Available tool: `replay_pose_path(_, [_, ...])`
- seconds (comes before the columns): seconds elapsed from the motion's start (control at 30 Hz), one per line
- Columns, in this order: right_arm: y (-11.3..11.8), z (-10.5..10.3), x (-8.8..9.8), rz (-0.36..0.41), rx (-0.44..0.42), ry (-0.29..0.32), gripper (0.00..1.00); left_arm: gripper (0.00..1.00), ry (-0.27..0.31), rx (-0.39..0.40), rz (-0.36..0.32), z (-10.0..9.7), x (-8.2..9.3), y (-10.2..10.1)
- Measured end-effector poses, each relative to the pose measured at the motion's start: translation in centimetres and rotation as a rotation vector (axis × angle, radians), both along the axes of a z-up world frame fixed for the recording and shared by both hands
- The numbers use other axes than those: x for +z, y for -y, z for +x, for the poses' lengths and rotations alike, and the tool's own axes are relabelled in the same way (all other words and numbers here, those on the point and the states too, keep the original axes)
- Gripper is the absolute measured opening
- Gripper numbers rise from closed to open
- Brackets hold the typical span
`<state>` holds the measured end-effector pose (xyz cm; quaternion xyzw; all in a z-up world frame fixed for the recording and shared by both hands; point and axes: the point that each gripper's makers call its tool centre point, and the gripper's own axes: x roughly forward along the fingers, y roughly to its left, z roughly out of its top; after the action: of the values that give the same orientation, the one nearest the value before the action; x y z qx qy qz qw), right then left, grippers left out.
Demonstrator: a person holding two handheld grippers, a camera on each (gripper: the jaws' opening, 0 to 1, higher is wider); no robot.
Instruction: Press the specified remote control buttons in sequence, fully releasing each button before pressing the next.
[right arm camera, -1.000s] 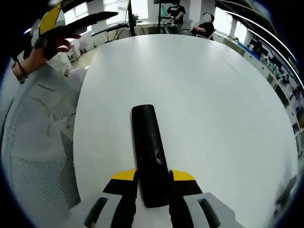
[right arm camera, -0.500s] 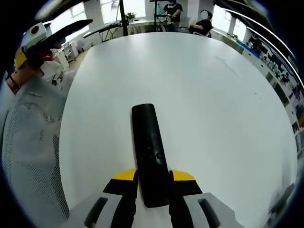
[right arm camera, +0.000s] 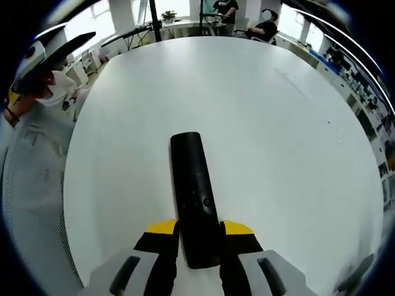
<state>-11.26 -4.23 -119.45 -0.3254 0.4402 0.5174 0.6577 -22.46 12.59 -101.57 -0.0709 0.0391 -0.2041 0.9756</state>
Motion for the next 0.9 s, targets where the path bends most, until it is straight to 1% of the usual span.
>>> replay_pose_path(0.2, [0.0,1.7,0.0,-0.017,0.016,0.002,0.23,0.99,0.001,0.002,-0.001,0.1,0.0,0.0])
replay_pose_path(0.4, [-0.2,3.6,0.0,-0.01,0.011,-0.004,0.23,0.99,-0.005,-0.023,0.011,-0.1,-0.4,0.3])
replay_pose_path(0.6, [-0.3,5.0,0.0,-0.037,0.058,0.0,0.23,0.99,-0.005,-0.03,0.022,-0.2,-0.3,0.5])
replay_pose_path(0.77, [-0.3,5.9,-0.1,-0.053,0.069,0.0,0.23,0.99,-0.01,-0.034,0.033,-0.2,-0.5,0.5])
replay_pose_path(0.83, [-0.2,6.1,-0.1,-0.051,0.067,0.0,0.23,0.99,-0.009,-0.03,0.035,-0.2,-0.5,0.4])
replay_pose_path(0.9, [-0.3,5.9,0.0,-0.007,0.02,-0.014,0.23,0.99,-0.005,-0.023,0.031,-0.1,-0.4,0.3])
